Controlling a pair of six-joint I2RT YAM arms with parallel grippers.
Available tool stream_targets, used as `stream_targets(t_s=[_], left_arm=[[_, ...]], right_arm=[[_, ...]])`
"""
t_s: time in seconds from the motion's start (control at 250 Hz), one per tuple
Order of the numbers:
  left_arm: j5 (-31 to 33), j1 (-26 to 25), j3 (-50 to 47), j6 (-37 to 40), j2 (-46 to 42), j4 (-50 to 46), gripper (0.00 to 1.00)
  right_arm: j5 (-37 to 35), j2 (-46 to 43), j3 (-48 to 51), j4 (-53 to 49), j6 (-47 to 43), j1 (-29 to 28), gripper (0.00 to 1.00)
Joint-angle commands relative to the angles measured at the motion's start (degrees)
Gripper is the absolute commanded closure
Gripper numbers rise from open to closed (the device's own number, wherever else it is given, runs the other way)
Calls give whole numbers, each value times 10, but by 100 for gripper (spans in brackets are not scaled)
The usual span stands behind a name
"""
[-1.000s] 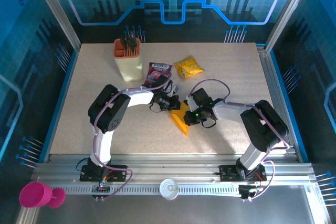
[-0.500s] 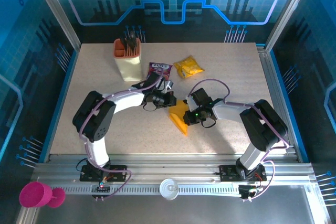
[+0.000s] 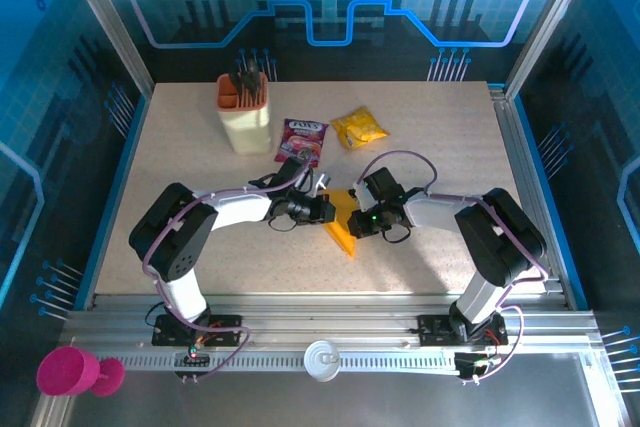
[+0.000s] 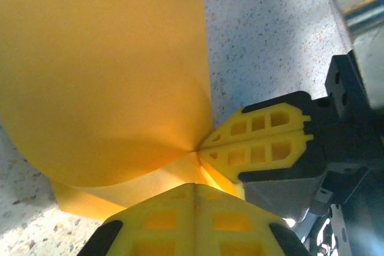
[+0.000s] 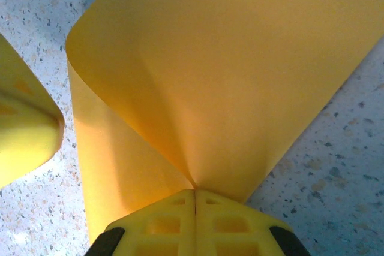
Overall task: Fold a paper plane with a square sheet of paper (pick it up from the middle)
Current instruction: Third fold the triangle at the center of the table.
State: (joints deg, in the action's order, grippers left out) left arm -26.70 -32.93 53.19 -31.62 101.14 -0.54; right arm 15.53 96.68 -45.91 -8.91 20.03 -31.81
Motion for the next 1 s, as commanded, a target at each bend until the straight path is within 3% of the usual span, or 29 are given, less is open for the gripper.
stream_targets(t_s=[0.0,0.619,0.791,0.995], left_arm=[[-13,-3,-4,-6,0,18,100],[21,-2,-26,2,58,45,100],[27,-3,-32,-2,64,46,100],[28,-4,-36,-8,69,55,100]], right_arm=[[-21,26,6,-20,-10,7,100],[-9,17,-11,-32,-8,10,100],[-8,-48,-19,-59,-1,12,75],[9,-117,-9,-65,27,-2,79]])
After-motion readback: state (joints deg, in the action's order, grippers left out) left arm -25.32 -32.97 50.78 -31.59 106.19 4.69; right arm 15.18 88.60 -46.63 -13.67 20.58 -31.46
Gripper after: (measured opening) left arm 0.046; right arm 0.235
